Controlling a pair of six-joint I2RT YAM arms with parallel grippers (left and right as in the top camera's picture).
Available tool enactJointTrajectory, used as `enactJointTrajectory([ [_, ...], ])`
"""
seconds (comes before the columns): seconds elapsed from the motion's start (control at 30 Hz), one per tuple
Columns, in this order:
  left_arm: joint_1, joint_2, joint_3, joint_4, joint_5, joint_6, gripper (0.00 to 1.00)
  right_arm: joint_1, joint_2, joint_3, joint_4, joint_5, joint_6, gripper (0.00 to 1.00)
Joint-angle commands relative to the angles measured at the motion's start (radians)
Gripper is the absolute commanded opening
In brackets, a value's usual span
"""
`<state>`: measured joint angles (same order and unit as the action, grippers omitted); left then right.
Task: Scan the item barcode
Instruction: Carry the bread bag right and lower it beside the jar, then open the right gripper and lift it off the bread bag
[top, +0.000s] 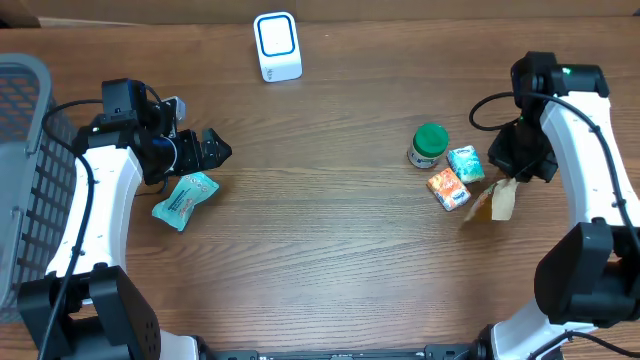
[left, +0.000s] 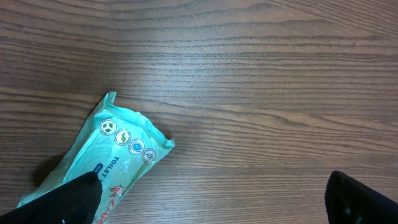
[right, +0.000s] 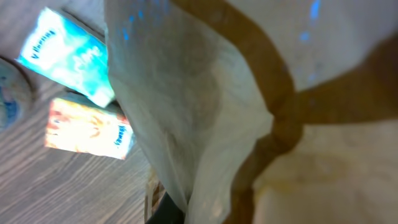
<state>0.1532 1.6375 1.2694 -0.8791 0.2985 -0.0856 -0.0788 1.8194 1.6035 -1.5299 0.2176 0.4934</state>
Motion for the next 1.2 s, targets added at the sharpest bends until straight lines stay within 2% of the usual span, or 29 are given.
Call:
enactJointTrajectory([
  [0.0, 0.003, -0.001, 0.009, 0.001, -0.003, 0.011, 1.00, -0.007, 0.038, -0.033, 0.006, 0.018, 0.008, 0.04],
  [0.1, 0.003, -0.001, 0.009, 0.001, -0.003, 0.011, 1.00, -0.007, 0.057, -0.034, 0.010, 0.017, 0.007, 0.10],
  [0.2, 0.003, -0.001, 0.009, 0.001, -0.003, 0.011, 0.99, -0.006, 0.060, -0.034, 0.017, -0.002, -0.024, 0.25],
  [0.27, 0.003, -0.001, 0.009, 0.001, -0.003, 0.011, 1.00, -0.006, 0.060, -0.034, 0.023, -0.036, -0.074, 0.40],
  [0.37, 0.003, -0.001, 0.009, 0.001, -0.003, 0.011, 1.00, -0.006, 0.060, -0.034, 0.046, -0.103, -0.135, 0.47],
  [0.7, 0.003, -0.001, 0.009, 0.001, -0.003, 0.011, 1.00, -0.006, 0.060, 0.035, 0.095, -0.442, -0.341, 0.49],
  [1.17, 0.003, -0.001, 0.009, 0.001, -0.003, 0.011, 0.99, -0.001, 0.059, 0.415, -0.063, -0.583, -0.350, 0.50],
])
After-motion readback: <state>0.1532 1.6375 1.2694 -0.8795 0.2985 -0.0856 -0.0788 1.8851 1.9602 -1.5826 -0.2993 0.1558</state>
